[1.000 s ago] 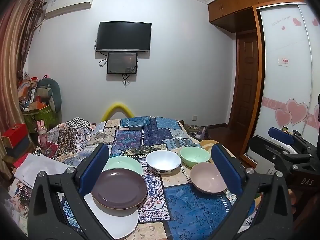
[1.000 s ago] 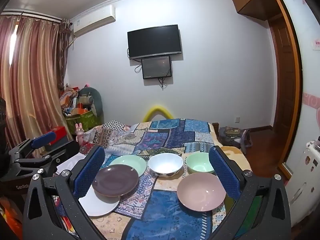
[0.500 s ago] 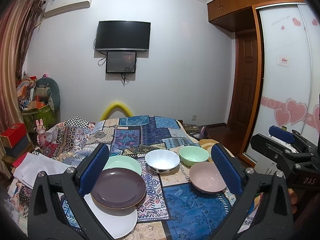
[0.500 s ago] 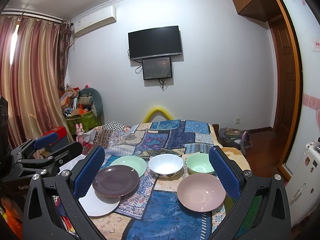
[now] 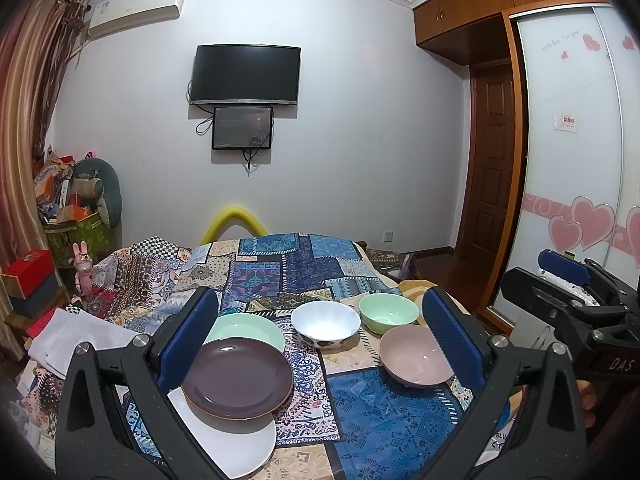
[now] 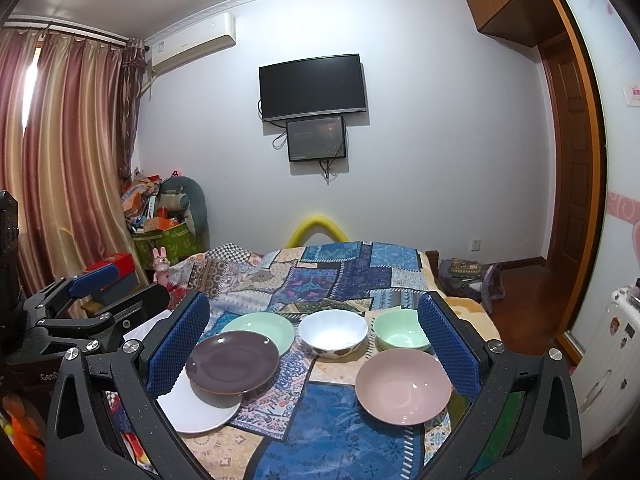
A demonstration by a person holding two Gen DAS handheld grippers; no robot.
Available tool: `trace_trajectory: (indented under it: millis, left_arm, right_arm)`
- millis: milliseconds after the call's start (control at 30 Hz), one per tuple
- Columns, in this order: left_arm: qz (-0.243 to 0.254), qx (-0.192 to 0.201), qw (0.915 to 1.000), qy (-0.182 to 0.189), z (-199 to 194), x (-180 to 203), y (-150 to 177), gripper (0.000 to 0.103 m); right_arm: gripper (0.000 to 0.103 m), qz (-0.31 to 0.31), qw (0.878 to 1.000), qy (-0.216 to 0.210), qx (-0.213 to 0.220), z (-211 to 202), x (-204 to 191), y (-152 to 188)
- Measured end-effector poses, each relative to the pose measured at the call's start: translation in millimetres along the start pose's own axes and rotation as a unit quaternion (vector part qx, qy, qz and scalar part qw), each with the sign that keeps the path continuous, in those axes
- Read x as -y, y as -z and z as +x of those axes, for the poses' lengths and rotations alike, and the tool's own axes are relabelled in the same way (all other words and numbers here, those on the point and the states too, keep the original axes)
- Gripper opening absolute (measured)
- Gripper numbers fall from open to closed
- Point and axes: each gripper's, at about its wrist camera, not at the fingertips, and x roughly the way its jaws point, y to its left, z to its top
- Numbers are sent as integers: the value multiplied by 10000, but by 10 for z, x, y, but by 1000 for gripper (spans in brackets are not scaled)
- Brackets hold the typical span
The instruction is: Organize plates and bowls
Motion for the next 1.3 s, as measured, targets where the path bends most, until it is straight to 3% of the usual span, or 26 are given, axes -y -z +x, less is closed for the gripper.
trace_trajectory:
  millis: [1300]
  left_arm:
    - [-53, -7, 10000, -9, 56, -35, 15, 103]
  right_arm:
    - [103, -18, 9999, -6, -160, 170, -20, 94]
